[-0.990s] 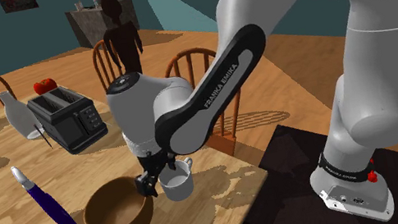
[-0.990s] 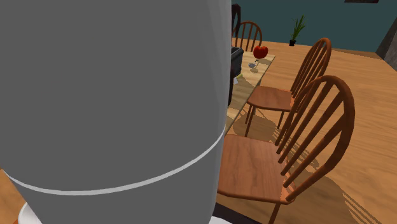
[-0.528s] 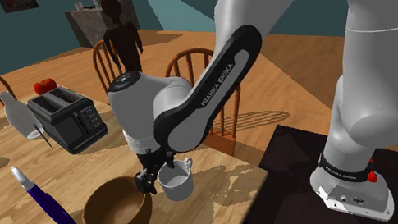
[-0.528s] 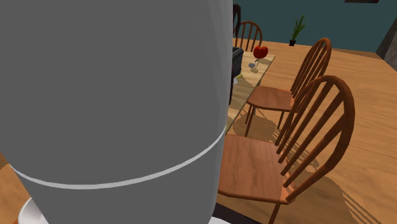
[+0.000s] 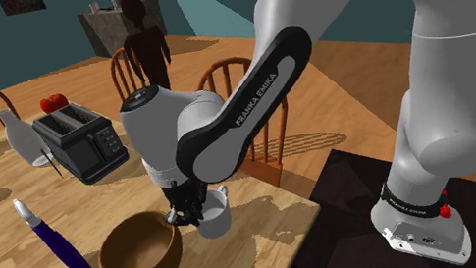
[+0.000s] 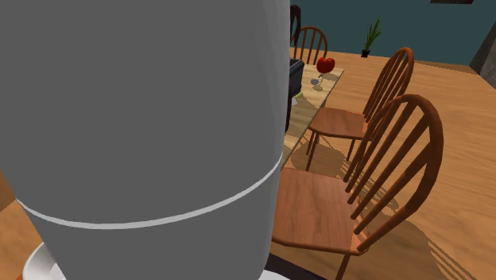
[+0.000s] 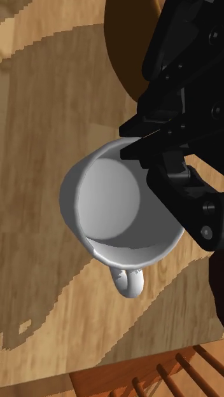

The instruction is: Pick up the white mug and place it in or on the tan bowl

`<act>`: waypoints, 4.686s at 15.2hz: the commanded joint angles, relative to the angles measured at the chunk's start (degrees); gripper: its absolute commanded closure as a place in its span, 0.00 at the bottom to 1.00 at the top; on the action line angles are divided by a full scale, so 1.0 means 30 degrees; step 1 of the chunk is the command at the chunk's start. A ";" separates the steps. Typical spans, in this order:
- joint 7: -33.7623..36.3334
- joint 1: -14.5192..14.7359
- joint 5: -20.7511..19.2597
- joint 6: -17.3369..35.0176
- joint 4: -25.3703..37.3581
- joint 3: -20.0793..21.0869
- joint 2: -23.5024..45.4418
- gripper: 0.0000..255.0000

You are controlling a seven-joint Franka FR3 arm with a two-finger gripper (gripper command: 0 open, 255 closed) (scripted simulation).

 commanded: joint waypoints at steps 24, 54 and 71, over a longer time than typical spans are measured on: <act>-0.1617 -0.0268 0.2050 -0.6014 0.3374 0.0137 -0.3044 1.00; 0.8220 1.0753 -0.4647 -1.4974 2.4197 0.1822 1.0819 1.00; 0.8929 0.9304 -0.4581 -1.0290 1.8615 0.1910 1.0259 1.00</act>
